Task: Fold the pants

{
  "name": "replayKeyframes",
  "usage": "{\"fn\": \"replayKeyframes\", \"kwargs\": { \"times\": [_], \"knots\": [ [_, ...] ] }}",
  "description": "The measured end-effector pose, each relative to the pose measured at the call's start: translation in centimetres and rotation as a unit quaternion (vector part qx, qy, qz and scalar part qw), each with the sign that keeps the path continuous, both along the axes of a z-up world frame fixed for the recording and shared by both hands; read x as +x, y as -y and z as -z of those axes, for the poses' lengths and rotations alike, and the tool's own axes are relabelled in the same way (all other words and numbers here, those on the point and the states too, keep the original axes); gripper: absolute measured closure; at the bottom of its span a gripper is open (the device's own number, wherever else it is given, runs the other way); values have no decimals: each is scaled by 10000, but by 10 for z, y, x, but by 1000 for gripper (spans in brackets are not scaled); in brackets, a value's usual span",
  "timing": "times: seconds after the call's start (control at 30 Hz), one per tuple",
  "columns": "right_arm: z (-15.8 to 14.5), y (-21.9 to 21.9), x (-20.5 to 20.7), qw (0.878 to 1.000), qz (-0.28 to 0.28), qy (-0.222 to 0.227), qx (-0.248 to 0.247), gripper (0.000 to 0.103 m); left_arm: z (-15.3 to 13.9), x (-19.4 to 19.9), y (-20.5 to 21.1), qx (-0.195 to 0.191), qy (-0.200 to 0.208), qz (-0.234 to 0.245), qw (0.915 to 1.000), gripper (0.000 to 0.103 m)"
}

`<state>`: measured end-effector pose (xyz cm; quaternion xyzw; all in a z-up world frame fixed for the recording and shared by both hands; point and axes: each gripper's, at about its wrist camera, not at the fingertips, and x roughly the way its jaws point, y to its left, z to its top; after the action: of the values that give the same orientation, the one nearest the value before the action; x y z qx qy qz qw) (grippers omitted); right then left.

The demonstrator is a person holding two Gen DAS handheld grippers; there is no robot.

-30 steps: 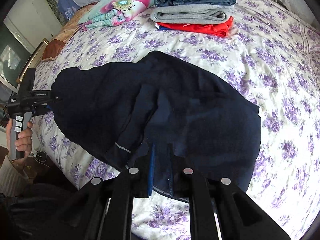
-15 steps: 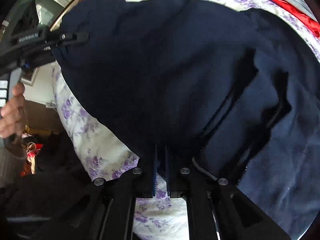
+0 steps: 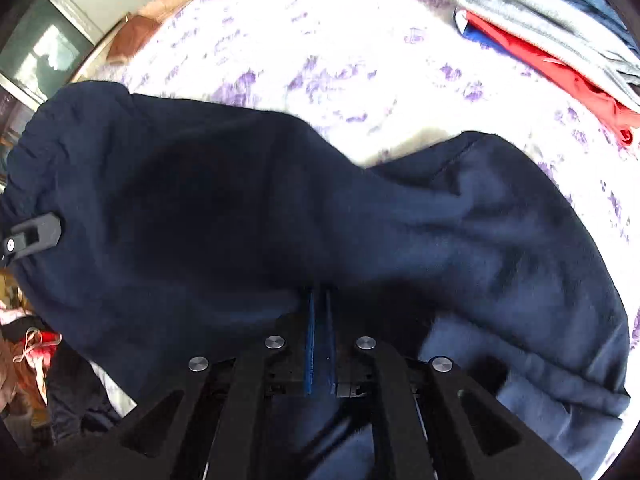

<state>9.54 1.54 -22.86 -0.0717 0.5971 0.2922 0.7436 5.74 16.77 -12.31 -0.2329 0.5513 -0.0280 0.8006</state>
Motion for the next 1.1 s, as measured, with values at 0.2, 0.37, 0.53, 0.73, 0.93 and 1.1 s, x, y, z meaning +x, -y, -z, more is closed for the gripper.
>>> {"fn": "replayKeyframes", "kwargs": {
  "times": [0.2,0.37,0.53,0.73,0.93,1.1],
  "knots": [
    [-42,52,3,9968,602,-19,530,93,-29,7,33,317,235,487,9980,74],
    [-87,151,-27,9878,1402,445,502,93,-61,13,84,345,603,1352,9884,75],
    [-110,264,-82,9577,2731,734,525,93,-84,13,184,275,962,2905,9516,75],
    [-78,349,-139,9179,3908,540,434,93,-18,25,333,435,328,4474,8927,68],
    [-41,338,-150,9192,3922,192,297,93,19,3,377,585,-132,5185,8530,52],
    [-63,312,-139,9281,3621,317,811,72,-57,10,303,-244,536,4601,8859,41]
  ]
}}
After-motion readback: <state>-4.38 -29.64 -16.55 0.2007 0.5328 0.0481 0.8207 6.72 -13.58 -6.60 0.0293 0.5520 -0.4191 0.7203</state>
